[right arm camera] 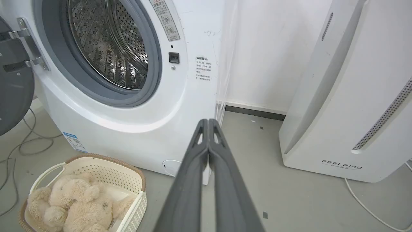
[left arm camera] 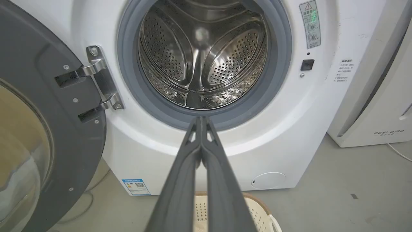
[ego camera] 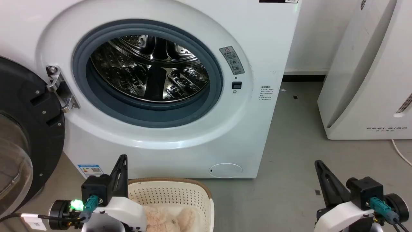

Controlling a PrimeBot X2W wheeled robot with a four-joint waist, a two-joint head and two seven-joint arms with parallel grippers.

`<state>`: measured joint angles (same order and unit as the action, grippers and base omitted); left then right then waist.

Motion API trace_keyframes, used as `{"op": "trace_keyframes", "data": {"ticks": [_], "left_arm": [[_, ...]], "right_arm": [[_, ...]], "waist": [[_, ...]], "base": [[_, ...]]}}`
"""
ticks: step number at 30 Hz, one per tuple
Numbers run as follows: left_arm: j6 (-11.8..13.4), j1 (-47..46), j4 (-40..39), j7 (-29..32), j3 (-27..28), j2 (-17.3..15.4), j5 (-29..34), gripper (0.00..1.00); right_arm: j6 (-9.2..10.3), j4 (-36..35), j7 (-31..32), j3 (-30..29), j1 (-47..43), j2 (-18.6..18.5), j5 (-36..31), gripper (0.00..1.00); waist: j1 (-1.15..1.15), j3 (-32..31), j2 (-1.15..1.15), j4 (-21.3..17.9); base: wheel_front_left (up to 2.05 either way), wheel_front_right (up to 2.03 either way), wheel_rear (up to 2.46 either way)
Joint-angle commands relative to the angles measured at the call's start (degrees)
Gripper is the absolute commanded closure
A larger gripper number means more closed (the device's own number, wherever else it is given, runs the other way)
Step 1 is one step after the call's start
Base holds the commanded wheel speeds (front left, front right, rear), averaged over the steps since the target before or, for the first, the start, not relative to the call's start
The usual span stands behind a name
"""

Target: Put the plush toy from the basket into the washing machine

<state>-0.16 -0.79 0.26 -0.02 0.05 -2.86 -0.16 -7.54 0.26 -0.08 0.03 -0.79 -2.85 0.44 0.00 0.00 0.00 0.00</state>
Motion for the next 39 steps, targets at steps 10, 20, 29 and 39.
{"op": "trace_keyframes", "data": {"ticks": [10, 20, 29, 39], "left_arm": [[0.16, 0.79, -0.26, 0.02, -0.05, -0.01, 0.16, 1.0], [0.16, 0.79, -0.26, 0.02, -0.05, -0.01, 0.16, 1.0], [0.67, -0.07, 0.26, -0.7, -0.3, 0.0, -0.25, 0.0], [1.31, -0.91, 1.15, -1.9, -0.86, -0.05, -0.34, 0.0]], "right_arm": [[0.05, -0.26, 0.08, -0.03, 0.79, -0.03, -0.44, 1.0], [0.05, -0.26, 0.08, -0.03, 0.79, -0.03, -0.44, 1.0], [0.0, 0.07, -0.71, -0.65, -0.04, 0.0, 0.58, 0.0], [0.01, -0.1, -1.9, -1.62, 0.18, 0.0, 1.84, 0.0]], "waist": [[0.0, 0.0, 0.0, 0.0], [0.0, 0.0, 0.0, 0.0], [0.0, 0.12, 0.0, 0.0], [0.0, 0.78, 0.0, 0.0]], "base": [[0.0, 0.0, 0.0], [0.0, 0.0, 0.0], [0.0, 0.0, 0.0], [0.0, 0.0, 0.0]]}}
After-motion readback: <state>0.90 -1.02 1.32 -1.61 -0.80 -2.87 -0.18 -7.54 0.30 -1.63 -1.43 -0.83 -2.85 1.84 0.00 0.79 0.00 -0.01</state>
